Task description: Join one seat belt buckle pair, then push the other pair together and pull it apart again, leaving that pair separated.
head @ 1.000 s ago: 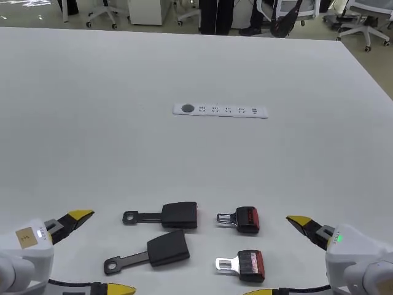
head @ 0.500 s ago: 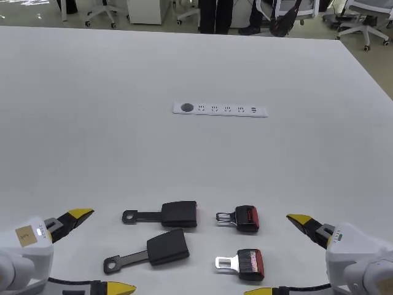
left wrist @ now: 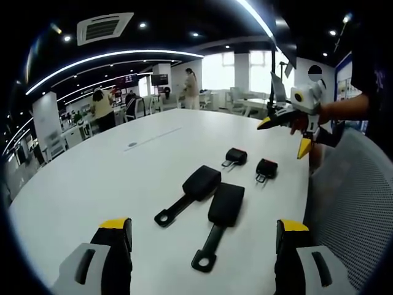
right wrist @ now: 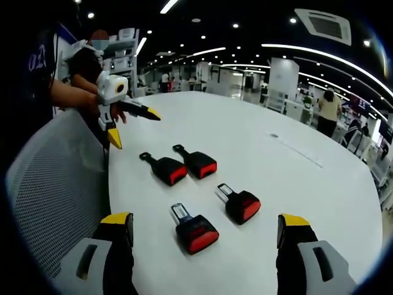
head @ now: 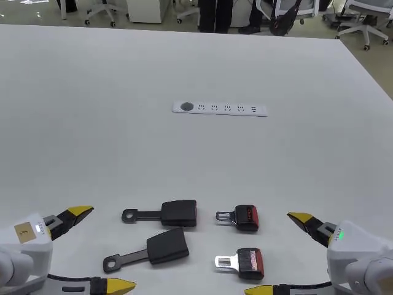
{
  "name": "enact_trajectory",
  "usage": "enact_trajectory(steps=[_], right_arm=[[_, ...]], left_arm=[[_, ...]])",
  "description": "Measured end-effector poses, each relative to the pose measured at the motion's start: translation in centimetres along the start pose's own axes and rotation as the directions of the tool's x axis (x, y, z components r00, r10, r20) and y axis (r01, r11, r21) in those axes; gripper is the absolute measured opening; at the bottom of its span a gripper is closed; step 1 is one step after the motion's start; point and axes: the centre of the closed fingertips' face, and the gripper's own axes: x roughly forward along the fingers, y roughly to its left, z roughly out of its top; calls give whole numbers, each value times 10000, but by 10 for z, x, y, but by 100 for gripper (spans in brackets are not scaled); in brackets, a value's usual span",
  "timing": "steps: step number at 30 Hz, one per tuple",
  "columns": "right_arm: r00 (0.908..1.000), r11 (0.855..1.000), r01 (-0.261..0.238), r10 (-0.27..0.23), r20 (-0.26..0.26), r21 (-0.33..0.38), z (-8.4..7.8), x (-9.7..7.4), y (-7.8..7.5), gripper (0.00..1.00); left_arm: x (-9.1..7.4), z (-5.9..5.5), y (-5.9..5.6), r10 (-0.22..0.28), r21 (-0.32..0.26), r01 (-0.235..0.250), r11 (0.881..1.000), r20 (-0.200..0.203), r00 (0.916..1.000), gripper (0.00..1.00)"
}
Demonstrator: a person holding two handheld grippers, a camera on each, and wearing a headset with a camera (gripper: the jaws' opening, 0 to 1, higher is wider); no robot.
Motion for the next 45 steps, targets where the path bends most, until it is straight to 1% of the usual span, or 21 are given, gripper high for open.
enact_trajectory(steps=[12, 14, 16, 18, 21, 26, 31, 35, 40, 45], right_arm=[[10000, 10000, -8, 8, -3, 0, 0, 0, 0, 99], [10000, 10000, -18, 18, -16, -13, -1, 0, -1, 99], [10000, 10000, -19, 19, -53, -71, -1, 0, -1, 99], [9999, 9999, -38, 37, -118, -129, -2, 0, -2, 99], [9997, 9997, -113, 108, -207, -233, -3, 1, -2, 99], [9987, 9987, -271, 252, -443, -438, -7, 1, -2, 96], [9975, 9970, -419, 379, -604, -650, -11, 2, -3, 93], [9965, 9949, -519, 460, -694, -860, -13, 3, -4, 90], [9947, 9908, -695, 599, -837, -1162, -15, 5, -4, 83], [9921, 9851, -909, 769, -992, -1458, -15, 8, -2, 75]], left_arm=[[1, 1, 0, -76, 78, 76, 9999, -61, 10000, 98], [2, -1, 1, -107, 120, 109, 9999, -128, 9999, 98], [3, 0, -1, -162, 160, 165, 9997, -184, 9997, 97], [4, -2, -1, -291, 233, 298, 9993, -289, 9992, 94], [8, -1, -4, -503, 418, 524, 9978, -500, 9975, 91], [14, 2, -5, -727, 639, 772, 9950, -708, 9948, 87], [22, 1, -9, -1017, 874, 1106, 9900, -1002, 9898, 83], [28, -2, -11, -1238, 1029, 1375, 9852, -1293, 9839, 79], [35, -6, -13, -1438, 1147, 1630, 9799, -1598, 9766, 74], [43, -7, -16, -1636, 1229, 1882, 9744, -1867, 9687, 68]])
